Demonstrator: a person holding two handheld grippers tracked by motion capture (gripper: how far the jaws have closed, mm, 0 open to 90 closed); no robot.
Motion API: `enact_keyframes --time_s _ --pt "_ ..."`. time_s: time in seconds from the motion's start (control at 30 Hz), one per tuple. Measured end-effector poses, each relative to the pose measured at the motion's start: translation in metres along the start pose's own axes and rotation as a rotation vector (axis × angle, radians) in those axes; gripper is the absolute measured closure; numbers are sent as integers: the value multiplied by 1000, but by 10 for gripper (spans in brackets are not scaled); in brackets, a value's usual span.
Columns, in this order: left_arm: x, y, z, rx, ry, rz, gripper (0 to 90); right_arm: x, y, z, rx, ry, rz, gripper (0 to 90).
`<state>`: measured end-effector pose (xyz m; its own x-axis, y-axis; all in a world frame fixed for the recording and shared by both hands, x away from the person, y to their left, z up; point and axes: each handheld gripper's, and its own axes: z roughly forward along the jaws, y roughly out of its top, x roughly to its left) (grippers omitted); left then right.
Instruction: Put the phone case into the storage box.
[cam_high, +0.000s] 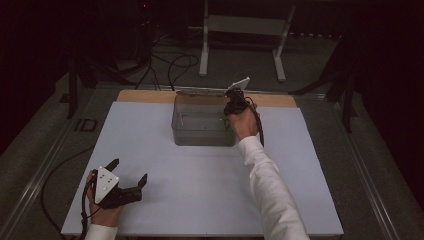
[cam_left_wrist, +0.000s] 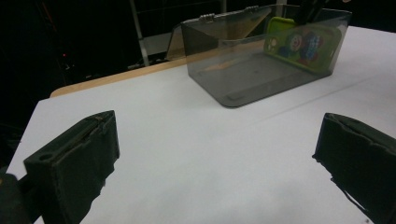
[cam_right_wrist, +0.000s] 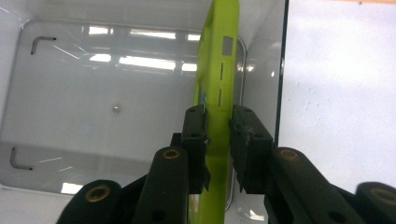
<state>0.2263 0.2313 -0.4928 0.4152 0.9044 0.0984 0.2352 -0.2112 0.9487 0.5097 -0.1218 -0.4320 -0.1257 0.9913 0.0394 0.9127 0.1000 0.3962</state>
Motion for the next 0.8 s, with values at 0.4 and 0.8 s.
enact_keyframes --time_s 0.4,0.8 --pt "-1 0 0 2 0 3 4 4 -3 -5 -31 -37 -44 769" --pt "-1 0 1 0 0 4 4 3 -6 -8 -32 -75 -66 884"
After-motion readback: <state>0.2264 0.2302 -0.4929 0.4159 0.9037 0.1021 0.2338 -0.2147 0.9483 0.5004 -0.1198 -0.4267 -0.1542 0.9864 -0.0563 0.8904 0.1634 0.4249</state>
